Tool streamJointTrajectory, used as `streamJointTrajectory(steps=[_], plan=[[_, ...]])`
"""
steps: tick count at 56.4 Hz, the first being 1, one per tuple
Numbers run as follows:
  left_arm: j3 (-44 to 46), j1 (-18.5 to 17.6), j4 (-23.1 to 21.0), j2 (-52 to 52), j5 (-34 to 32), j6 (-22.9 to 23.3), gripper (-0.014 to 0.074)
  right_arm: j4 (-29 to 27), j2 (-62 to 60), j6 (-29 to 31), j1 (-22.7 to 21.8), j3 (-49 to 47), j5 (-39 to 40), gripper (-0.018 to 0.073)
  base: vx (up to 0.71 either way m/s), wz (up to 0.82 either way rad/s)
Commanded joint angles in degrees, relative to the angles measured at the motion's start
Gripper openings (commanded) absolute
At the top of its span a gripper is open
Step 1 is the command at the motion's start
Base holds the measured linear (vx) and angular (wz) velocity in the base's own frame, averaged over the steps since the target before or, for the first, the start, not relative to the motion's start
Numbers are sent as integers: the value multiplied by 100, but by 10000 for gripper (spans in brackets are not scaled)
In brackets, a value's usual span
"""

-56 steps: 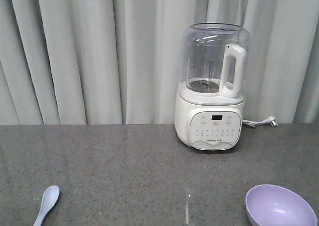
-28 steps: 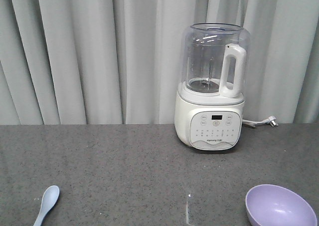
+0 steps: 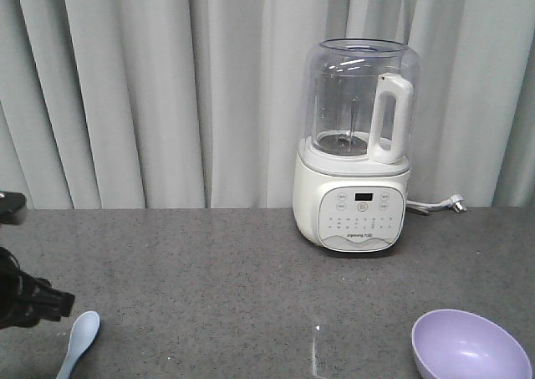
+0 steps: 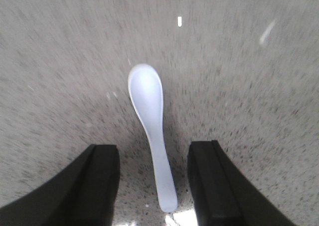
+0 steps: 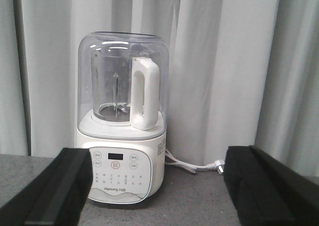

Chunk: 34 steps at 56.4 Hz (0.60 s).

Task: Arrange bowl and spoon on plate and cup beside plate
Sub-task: 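Grasp the white spoon with the left gripper and lift it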

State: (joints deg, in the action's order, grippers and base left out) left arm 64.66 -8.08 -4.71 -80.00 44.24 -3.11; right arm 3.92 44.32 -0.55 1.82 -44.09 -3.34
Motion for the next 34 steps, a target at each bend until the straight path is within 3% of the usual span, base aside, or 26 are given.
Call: streamJointTrajectory(steps=[1,14,34], plan=[[190,-111,-9,-271,-295,122,428,12,12,2,-40,-210,369,582,0,0],[190,-260,406,-1074,-310,505,428,25,12,2,-40,-210,192,582,0,0],[395,-260,429,-1576,-384,686,427,29,12,7,-40,-205,93,582,0,0]])
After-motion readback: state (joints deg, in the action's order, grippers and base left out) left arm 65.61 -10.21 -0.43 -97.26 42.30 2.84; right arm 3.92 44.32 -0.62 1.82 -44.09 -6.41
